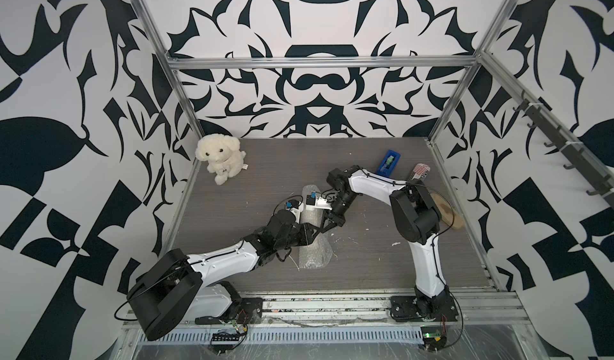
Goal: Wrap vases in bubble wrap
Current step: Stick the tape on the bubble wrap.
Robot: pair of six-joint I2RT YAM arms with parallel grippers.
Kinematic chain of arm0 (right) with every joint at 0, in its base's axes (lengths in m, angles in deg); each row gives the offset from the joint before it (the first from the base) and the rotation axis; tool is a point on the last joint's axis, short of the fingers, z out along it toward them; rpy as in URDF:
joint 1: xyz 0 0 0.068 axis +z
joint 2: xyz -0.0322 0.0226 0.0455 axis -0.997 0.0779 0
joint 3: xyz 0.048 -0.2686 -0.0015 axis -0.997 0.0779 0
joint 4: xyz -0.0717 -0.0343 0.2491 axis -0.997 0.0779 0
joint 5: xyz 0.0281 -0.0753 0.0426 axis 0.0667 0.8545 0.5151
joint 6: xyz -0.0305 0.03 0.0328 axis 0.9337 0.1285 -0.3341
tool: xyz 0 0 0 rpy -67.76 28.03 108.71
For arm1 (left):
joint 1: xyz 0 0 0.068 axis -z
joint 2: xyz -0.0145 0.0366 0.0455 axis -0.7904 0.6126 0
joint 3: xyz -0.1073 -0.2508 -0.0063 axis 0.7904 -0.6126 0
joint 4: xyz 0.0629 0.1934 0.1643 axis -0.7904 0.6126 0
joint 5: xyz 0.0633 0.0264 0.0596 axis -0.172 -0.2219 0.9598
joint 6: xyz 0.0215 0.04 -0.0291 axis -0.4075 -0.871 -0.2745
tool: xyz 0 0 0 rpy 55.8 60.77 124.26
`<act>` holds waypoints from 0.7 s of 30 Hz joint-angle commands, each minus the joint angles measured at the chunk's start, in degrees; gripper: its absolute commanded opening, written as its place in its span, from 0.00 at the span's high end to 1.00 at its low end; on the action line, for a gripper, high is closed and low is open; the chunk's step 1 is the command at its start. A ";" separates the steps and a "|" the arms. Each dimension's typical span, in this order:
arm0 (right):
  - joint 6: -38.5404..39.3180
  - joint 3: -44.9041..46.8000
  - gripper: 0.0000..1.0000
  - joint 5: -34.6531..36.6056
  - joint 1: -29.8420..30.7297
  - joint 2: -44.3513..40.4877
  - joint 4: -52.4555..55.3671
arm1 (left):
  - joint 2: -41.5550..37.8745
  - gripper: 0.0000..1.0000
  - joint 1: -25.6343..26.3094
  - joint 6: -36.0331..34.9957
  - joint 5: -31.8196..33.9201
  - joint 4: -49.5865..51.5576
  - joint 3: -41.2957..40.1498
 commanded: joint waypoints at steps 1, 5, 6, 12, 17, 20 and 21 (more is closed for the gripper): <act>-0.09 -1.00 0.95 -1.20 0.24 -2.61 1.85 | 0.37 0.69 0.25 0.23 1.02 -1.68 1.57; -0.05 -0.95 0.95 -1.24 0.22 -2.70 1.77 | 3.33 0.75 0.41 0.93 0.75 -2.58 1.91; -0.11 -0.78 0.95 -1.23 0.18 -2.68 1.79 | 3.71 0.78 0.49 0.91 0.66 -2.48 2.18; -0.08 -0.53 0.95 -1.59 0.15 -2.79 1.66 | 4.51 0.85 0.50 1.69 0.61 -3.08 2.06; 0.09 -0.42 0.95 -1.58 0.22 -3.05 1.75 | 2.68 0.95 0.50 1.90 3.11 -3.15 1.31; 0.00 -0.05 0.94 -1.83 0.19 -3.31 1.51 | 2.73 1.00 0.57 1.95 3.50 -2.95 1.40; -0.09 0.11 0.94 -1.70 0.16 -3.39 1.24 | 3.00 1.00 0.52 2.00 3.46 -3.03 1.43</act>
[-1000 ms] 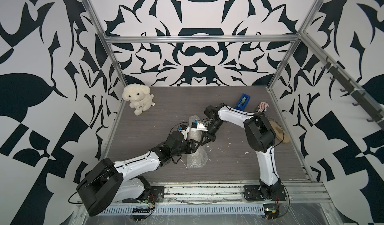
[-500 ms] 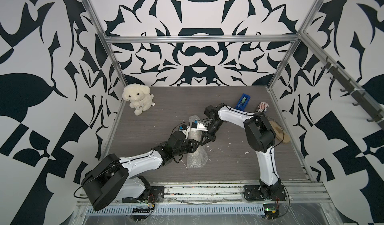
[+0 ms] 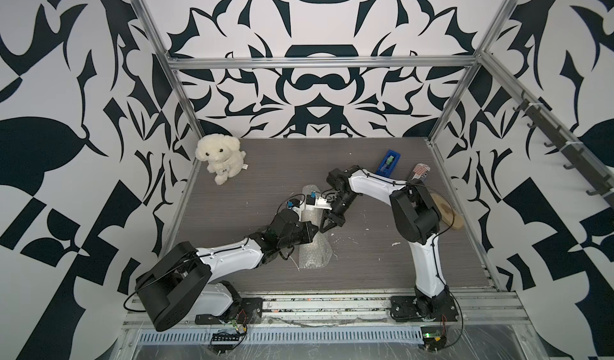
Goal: Wrap vases in bubble wrap
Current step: Stick the tape on the bubble wrap.
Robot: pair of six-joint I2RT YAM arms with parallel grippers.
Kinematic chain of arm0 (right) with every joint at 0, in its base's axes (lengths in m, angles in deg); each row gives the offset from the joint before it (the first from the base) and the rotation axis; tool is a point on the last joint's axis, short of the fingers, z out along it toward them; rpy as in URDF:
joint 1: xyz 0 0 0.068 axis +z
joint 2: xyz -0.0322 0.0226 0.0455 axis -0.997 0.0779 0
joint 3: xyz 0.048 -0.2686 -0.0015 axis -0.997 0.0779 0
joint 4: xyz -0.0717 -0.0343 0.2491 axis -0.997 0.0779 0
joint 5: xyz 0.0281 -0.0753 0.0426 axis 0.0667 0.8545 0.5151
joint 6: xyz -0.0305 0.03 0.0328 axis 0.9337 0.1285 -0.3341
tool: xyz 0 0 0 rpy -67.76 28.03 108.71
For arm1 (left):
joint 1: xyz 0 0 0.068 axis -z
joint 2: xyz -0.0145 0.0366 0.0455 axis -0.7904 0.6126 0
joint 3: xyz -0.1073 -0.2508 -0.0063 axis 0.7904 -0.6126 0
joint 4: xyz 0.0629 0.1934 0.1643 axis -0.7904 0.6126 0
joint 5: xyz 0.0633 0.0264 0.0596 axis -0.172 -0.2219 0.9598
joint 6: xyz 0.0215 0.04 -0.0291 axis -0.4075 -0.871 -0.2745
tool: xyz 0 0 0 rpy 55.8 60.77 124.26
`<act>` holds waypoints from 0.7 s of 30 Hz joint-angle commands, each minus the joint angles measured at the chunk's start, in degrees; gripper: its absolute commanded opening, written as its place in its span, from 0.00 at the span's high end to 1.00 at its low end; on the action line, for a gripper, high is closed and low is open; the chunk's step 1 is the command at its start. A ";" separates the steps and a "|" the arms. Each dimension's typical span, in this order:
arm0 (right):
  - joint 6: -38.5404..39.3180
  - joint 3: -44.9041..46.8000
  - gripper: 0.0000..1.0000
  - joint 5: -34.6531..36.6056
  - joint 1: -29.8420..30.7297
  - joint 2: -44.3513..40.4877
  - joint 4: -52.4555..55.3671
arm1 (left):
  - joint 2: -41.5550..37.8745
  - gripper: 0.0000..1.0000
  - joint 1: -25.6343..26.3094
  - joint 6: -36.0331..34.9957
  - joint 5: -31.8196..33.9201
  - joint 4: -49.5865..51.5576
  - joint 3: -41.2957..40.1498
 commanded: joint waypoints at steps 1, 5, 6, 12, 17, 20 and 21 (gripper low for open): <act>-0.30 0.21 0.93 -1.19 0.17 -3.35 0.97 | -0.77 1.00 0.19 -0.27 1.15 -0.54 0.18; -1.47 1.42 0.88 -1.23 0.14 -4.38 -1.10 | -0.77 1.00 0.17 -0.15 1.32 -0.50 -0.12; -2.01 1.91 0.85 -1.30 -0.07 -4.82 -1.97 | -0.94 1.00 0.14 -0.06 1.41 -0.53 -0.30; -5.00 5.84 0.66 -1.88 -1.21 -8.32 -7.65 | -1.97 1.00 0.13 -0.70 3.02 0.77 -0.57; -5.47 7.07 0.54 -1.17 -1.91 -9.23 -8.34 | -2.60 1.00 0.13 -0.98 3.81 1.30 -0.88; -5.76 7.76 0.11 -0.62 -2.11 -9.64 -9.09 | -2.60 1.00 0.17 -1.44 3.88 2.19 -0.67; -6.22 8.24 0.00 -0.45 -2.13 -10.01 -9.76 | -2.60 1.00 0.13 -1.78 4.18 2.92 -0.44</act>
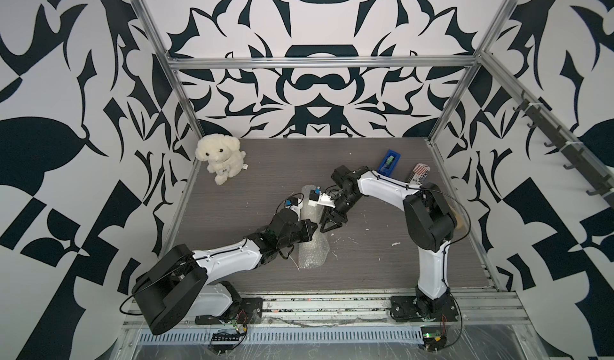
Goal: Wrap vases in bubble wrap
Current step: Stick the tape on the bubble wrap.
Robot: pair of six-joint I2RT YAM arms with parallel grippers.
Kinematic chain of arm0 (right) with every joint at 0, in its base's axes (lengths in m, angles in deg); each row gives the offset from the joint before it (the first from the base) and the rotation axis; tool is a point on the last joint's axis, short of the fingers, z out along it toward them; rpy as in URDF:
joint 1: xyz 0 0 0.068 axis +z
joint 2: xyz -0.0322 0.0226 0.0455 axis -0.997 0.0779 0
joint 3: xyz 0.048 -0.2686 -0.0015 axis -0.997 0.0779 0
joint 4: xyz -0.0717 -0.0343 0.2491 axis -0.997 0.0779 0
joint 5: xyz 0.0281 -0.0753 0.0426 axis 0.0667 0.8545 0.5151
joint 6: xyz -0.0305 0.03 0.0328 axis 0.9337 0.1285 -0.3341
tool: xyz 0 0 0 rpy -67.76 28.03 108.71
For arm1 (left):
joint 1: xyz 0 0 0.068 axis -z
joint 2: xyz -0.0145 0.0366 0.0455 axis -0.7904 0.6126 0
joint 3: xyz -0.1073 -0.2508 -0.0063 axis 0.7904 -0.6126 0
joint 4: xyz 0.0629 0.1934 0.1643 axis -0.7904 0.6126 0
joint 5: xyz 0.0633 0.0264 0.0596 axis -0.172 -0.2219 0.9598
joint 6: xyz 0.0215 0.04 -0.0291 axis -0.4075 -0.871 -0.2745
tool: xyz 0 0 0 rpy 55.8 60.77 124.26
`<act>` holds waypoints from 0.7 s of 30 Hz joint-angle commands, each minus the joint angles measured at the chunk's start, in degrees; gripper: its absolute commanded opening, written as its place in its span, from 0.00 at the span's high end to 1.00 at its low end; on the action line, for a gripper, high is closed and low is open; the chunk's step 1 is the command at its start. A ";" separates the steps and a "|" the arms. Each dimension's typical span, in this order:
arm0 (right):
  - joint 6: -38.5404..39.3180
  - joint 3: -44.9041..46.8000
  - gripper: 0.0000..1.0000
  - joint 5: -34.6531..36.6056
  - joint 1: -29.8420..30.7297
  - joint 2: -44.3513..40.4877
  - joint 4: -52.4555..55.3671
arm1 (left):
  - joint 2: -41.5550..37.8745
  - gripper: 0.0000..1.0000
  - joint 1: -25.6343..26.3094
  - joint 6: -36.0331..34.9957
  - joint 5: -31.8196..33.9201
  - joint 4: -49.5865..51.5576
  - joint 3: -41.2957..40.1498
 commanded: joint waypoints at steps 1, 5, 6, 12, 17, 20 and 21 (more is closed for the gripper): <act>-0.91 1.50 0.00 0.42 -0.80 -2.59 -1.58 | -1.05 1.00 0.13 -1.58 1.36 2.89 -0.44; -2.48 3.47 0.00 -0.43 -1.52 -4.33 -4.62 | -3.45 1.00 0.19 -2.31 2.09 4.15 -0.53; -3.00 4.08 0.00 -0.48 -1.71 -4.78 -5.56 | -3.80 1.00 0.14 -2.30 2.89 5.05 -0.41; -6.69 8.09 0.00 -2.44 -2.44 -7.30 -12.58 | -5.92 1.00 0.22 -3.13 4.20 6.62 -0.02; -10.60 10.32 0.00 -2.31 -2.83 -8.46 -18.20 | -5.78 1.00 0.22 -2.96 5.92 7.20 -0.96; -11.49 10.40 0.00 -1.75 -2.80 -8.06 -18.71 | -5.92 1.00 0.28 -4.45 7.12 10.44 0.20; -12.16 10.71 0.00 -1.52 -2.81 -8.17 -19.46 | -6.00 1.00 0.23 -4.91 7.71 11.20 0.41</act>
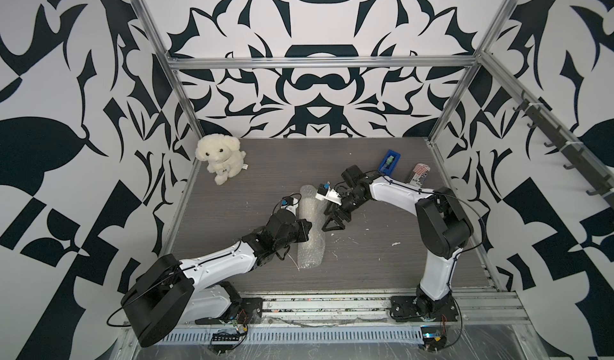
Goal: Wrap vases in bubble wrap
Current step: Stick the tape on the bubble wrap.
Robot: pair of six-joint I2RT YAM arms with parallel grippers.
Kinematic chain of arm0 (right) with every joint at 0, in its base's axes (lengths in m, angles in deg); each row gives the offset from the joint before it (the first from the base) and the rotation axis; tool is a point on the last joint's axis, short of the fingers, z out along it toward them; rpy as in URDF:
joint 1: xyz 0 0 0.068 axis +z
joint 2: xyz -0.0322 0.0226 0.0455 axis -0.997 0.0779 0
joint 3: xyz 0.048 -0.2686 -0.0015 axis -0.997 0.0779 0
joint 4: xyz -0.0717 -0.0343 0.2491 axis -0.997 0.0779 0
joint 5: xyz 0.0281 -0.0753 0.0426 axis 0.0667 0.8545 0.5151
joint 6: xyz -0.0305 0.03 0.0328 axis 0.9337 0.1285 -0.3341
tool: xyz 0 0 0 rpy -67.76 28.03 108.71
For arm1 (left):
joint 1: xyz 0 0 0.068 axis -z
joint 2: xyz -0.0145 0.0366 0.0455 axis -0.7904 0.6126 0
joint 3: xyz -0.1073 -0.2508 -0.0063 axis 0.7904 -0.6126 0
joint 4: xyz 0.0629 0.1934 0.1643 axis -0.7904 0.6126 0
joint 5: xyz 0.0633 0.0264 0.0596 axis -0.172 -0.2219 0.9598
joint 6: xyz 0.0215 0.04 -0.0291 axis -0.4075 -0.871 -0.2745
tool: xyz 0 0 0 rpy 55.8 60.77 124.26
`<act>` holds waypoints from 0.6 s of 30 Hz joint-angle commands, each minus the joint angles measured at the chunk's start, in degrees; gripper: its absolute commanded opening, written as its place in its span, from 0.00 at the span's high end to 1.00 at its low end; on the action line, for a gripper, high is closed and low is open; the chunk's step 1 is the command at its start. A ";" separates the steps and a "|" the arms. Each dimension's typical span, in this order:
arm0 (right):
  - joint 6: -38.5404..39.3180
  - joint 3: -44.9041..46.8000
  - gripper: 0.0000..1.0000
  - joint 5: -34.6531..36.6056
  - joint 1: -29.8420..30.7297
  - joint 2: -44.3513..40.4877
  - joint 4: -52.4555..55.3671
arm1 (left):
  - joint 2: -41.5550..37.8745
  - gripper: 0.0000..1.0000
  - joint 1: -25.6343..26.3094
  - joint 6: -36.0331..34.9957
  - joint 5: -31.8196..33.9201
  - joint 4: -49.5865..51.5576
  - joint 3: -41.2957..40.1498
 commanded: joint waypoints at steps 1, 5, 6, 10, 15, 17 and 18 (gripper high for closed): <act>-3.15 0.67 0.00 -0.22 -0.15 -1.67 -3.72 | -0.74 1.00 0.11 -2.36 2.75 4.29 0.46; -5.87 1.97 0.00 1.31 -0.08 -2.29 -6.45 | -1.29 1.00 0.11 -2.77 5.07 5.60 -0.02; -6.42 2.10 0.00 1.51 0.01 -2.41 -6.83 | -1.58 1.00 0.11 -2.85 5.59 5.80 -0.14; -8.77 3.49 0.00 2.85 0.59 -3.54 -9.43 | -1.52 1.00 0.12 -2.43 5.41 3.90 -1.12; -12.64 5.89 0.00 4.50 0.73 -5.01 -13.80 | -1.32 1.00 0.11 -2.15 5.64 3.69 -1.60; -15.65 7.61 0.00 5.76 0.79 -5.97 -17.20 | -1.22 1.00 0.11 -2.15 5.81 3.57 -1.89; -17.61 8.97 0.00 6.20 0.73 -6.45 -19.58 | -1.23 1.00 0.11 -2.15 5.87 3.48 -1.99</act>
